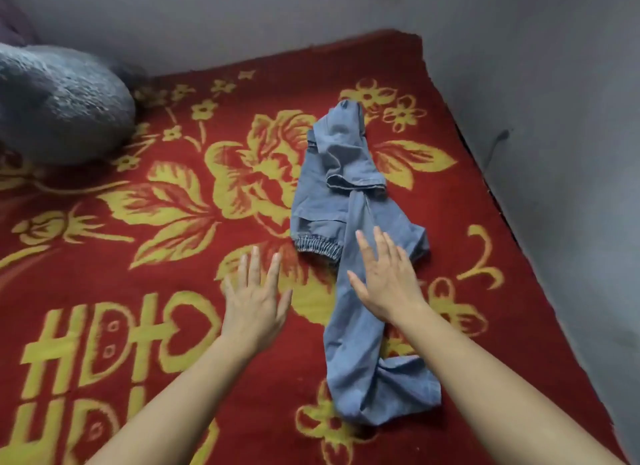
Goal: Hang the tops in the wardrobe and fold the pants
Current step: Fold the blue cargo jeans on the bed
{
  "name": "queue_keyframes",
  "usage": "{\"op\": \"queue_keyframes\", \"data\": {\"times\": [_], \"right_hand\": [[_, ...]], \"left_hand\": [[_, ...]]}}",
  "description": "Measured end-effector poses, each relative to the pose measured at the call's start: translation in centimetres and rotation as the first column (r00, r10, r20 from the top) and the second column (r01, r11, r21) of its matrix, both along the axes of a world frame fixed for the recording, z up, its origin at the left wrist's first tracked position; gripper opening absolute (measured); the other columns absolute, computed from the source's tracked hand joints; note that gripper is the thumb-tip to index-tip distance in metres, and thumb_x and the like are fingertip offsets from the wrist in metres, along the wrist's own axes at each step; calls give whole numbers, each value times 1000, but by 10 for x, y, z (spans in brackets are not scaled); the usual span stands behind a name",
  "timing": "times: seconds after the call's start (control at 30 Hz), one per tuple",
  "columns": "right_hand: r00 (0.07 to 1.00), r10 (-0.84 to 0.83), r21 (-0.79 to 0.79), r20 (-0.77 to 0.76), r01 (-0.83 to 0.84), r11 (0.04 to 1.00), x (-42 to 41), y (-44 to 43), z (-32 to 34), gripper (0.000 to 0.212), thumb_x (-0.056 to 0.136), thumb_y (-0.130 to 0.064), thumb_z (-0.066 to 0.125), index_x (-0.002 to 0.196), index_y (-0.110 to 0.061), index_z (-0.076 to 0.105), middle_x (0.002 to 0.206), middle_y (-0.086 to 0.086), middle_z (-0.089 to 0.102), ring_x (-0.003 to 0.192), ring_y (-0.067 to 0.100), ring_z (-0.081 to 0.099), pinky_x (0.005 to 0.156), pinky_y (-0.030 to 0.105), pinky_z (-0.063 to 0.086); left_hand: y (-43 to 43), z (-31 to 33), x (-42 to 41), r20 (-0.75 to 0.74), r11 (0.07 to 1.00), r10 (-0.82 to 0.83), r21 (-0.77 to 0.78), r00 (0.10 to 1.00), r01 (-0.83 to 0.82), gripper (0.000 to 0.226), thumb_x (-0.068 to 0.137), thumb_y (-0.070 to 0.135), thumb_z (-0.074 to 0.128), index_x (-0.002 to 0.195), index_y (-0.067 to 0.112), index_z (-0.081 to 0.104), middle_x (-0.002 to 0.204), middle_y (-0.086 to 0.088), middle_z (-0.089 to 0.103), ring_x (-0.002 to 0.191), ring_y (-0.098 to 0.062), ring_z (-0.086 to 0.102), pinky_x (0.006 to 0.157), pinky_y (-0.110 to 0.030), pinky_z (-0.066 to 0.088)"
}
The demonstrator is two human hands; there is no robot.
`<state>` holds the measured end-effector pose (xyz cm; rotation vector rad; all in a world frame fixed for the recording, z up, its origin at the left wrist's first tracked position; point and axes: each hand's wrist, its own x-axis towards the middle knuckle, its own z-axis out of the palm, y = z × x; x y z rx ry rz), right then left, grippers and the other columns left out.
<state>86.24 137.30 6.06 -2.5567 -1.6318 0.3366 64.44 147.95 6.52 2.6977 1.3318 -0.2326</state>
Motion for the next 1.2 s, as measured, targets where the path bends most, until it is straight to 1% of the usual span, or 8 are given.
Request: {"op": "queue_keyframes", "data": {"times": [0.13, 0.27, 0.57, 0.67, 0.77, 0.93, 1.07, 1.2], "right_hand": [[1000, 21, -30, -18, -21, 999, -14, 31, -82, 80, 97, -51, 47, 159, -17, 9, 163, 21, 9, 149, 38, 16, 118, 50, 21], [1000, 19, 35, 19, -20, 999, -19, 71, -139, 83, 94, -48, 52, 158, -14, 12, 161, 25, 12, 147, 43, 17, 118, 52, 22], [978, -86, 116, 190, 65, 991, -24, 118, -204, 49, 96, -13, 40, 144, -14, 47, 140, 22, 53, 129, 48, 46, 110, 50, 35], [959, -104, 247, 265, 37, 968, -25, 106, -196, 44, 90, -6, 42, 130, -11, 59, 109, 15, 70, 117, 39, 57, 114, 50, 29], [947, -90, 292, 308, -4, 956, -28, 94, -180, 33, 82, -5, 49, 109, -11, 68, 76, 11, 69, 93, 34, 62, 110, 44, 27], [973, -10, 332, 229, -69, 941, -56, 42, -154, 23, 77, -11, 55, 95, -9, 69, 65, 11, 64, 70, 35, 59, 65, 39, 46], [992, 103, 293, 68, -118, 949, -100, -43, -163, 27, 80, -18, 47, 95, -9, 67, 69, 9, 60, 69, 32, 57, 67, 40, 50], [989, 141, 218, -45, -128, 967, -120, -107, -170, 24, 74, -21, 49, 91, -12, 63, 73, 7, 58, 73, 31, 56, 71, 40, 44]], "left_hand": [[10, -97, -14, -79, 998, -5, -62, 997, 1, 66, 97, 53, 34, 154, 20, 26, 160, -20, 16, 145, -41, 21, 106, -64, 32], [12, -170, -29, -201, 982, -9, -188, 980, -29, 69, 96, 62, 18, 156, 30, 6, 164, -8, -5, 149, -35, -3, 114, -63, 14], [16, -205, -41, -181, 996, -62, -73, 982, 49, 69, 94, 67, 16, 155, 33, 16, 164, -4, 9, 149, -35, 11, 109, -60, 29], [16, -202, -39, -202, 994, -52, -102, 978, 31, 70, 93, 68, 14, 155, 34, 12, 164, -2, 5, 149, -34, 8, 110, -60, 28], [22, -196, -37, -209, 987, -62, -158, 976, 29, 71, 92, 71, 16, 154, 37, 11, 164, 0, 4, 150, -32, 7, 111, -59, 28], [17, -184, -35, -102, 978, 52, -196, 993, -71, 81, 89, 67, 42, 155, 29, 16, 162, -2, 20, 148, -30, 17, 110, -58, 30], [-19, -168, -28, 237, 971, 166, -207, 957, -117, 95, 77, 36, 69, 154, 20, 16, 127, -16, 52, 116, -36, 49, 90, -49, 45], [-69, -159, -54, 295, 996, -26, -69, 955, 48, 49, 72, 17, 53, 120, 20, 58, 105, -15, 57, 85, -38, 57, 63, -42, 48]]}}
